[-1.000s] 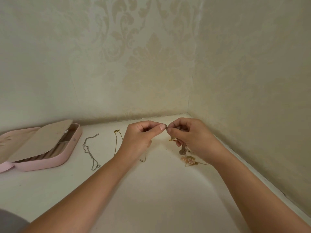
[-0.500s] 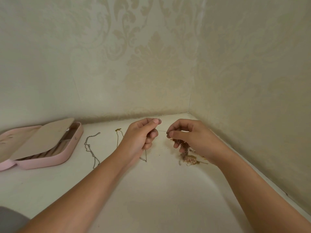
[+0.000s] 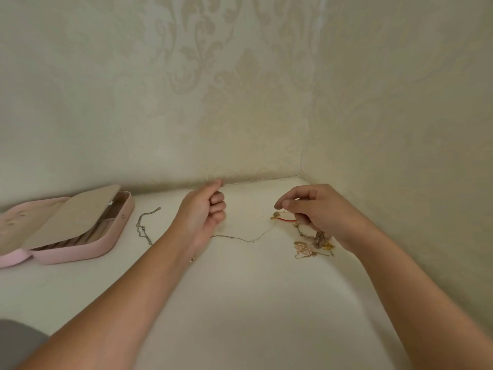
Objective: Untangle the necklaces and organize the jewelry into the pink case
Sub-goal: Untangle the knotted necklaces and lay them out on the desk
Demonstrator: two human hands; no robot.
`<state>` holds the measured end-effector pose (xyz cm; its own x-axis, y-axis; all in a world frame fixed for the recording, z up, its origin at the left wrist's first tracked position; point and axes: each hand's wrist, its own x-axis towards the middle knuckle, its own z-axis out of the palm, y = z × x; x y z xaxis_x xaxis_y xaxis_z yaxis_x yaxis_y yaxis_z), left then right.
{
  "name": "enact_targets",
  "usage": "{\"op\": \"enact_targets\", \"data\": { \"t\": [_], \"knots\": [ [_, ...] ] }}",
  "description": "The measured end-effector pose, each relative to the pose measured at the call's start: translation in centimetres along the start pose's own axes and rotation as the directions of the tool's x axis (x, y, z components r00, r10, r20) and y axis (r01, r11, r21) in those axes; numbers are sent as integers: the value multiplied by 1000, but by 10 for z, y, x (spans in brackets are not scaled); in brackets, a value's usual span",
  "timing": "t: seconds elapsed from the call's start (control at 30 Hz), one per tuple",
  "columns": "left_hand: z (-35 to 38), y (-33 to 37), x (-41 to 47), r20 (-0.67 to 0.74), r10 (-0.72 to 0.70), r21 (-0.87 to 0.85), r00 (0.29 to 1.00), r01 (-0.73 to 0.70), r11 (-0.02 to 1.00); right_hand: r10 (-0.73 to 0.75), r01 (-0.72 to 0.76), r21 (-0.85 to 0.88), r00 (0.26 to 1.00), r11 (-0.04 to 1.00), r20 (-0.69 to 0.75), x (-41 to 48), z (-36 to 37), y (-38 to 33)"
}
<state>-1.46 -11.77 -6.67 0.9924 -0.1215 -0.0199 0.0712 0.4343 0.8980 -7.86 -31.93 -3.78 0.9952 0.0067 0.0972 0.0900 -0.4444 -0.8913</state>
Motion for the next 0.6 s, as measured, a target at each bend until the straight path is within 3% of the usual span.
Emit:
{"op": "enact_targets", "data": {
  "t": [0.13,0.2,0.3,0.43,0.6],
  "knots": [
    [-18,4,13,-144,218,318,965,-164,934,60,-59,2,998,998,-33,0,-11,-1],
    [-26,6,19,-203,364,492,909,-226,840,64,-65,-28,996,997,-56,-2,-18,-1],
    [-35,8,24,-190,550,678,813,-297,673,40,-65,-214,992,975,-119,-4,-28,2],
    [-44,11,24,-150,646,805,749,-287,520,69,-118,-244,978,963,-199,-8,-42,2],
    [-44,13,27,-115,668,862,735,-260,436,67,-109,-195,975,975,-212,-19,-61,-6]
  ]
}}
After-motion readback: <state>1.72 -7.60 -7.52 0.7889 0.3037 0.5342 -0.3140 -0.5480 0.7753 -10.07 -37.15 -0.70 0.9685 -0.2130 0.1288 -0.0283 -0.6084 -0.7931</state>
